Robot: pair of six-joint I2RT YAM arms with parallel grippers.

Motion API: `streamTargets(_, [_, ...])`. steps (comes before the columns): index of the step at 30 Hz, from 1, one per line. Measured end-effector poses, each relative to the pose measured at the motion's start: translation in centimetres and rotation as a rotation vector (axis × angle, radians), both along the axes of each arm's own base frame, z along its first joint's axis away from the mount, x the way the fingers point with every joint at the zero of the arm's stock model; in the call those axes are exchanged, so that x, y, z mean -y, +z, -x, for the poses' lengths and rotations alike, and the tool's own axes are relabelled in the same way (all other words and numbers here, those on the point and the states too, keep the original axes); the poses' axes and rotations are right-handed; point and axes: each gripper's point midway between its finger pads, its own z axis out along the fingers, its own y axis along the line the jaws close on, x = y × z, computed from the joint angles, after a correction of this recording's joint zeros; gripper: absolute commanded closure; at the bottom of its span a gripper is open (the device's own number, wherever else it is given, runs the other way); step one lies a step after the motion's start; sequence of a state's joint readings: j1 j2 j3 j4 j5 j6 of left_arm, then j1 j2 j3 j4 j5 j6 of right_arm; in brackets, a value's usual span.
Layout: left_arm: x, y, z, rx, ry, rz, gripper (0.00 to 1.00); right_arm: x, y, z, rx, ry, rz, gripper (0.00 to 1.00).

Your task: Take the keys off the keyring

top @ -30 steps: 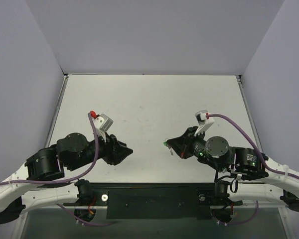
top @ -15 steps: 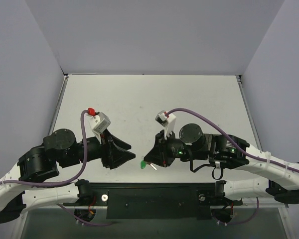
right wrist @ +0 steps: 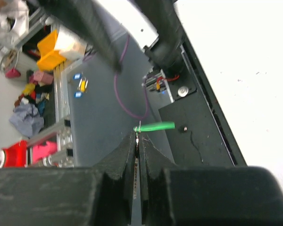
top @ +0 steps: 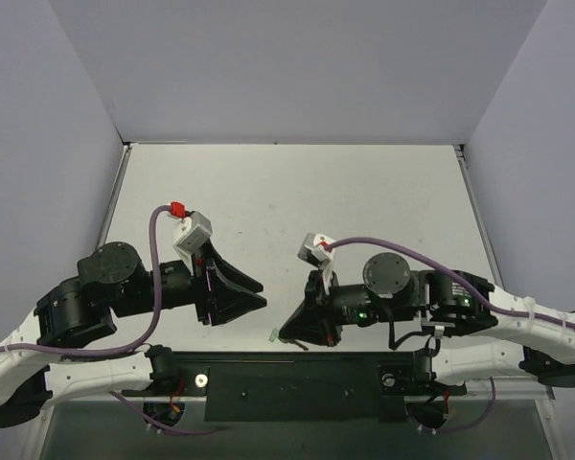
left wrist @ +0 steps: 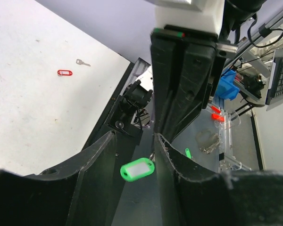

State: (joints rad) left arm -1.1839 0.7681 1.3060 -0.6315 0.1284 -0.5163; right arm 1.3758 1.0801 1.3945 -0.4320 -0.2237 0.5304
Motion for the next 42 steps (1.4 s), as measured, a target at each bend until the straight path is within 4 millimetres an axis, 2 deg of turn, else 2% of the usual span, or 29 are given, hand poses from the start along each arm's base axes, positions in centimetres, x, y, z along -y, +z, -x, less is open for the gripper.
streamTargets(4, [1.0, -0.5, 0.3, -0.028, -0.03, 0.012, 0.53, 2.9, -1.5, 1.5, 0.044, 0.044, -0.036, 1.0])
streamTargets(5, [1.1, -0.8, 0.3, -0.037, -0.032, 0.017, 0.53, 3.8, -1.3, 1.5, 0.053, 0.035, -0.055, 1.0])
streamTargets(8, [1.5, -1.6, 0.3, -0.06, -0.031, 0.021, 0.54, 4.3, 0.1, 1.2, 0.075, 0.019, -0.098, 1.0])
streamTargets(10, [1.8, -1.2, 0.2, -0.061, -0.034, 0.037, 0.55, 4.0, 1.6, 1.1, 0.093, 0.022, -0.122, 1.0])
streamTargets(12, [2.2, -0.9, 0.2, -0.059, -0.041, 0.049, 0.56, 3.1, 2.2, 0.9, 0.103, 0.026, -0.126, 1.0])
streamTargets(16, [2.8, -1.3, 0.3, -0.068, -0.056, 0.066, 0.57, 1.6, 0.2, 0.8, 0.108, 0.045, -0.066, 1.0])
streamTargets(20, [2.8, -3.4, 0.8, -0.107, -0.077, 0.041, 0.58, 0.8, -2.1, 0.8, 0.105, 0.071, -0.004, 1.0])
streamTargets(27, [2.3, -3.1, 1.7, -0.104, -0.114, 0.051, 0.57, 1.0, -1.2, -0.4, 0.11, 0.065, -0.039, 1.0])
streamTargets(34, [2.2, -2.7, 2.3, -0.094, -0.148, 0.067, 0.57, 1.1, 0.1, 0.1, 0.119, 0.097, -0.07, 1.0])
streamTargets(42, [2.9, -3.3, 2.4, -0.099, -0.172, 0.049, 0.59, 1.2, 0.1, 0.2, 0.117, 0.1, -0.067, 1.0])
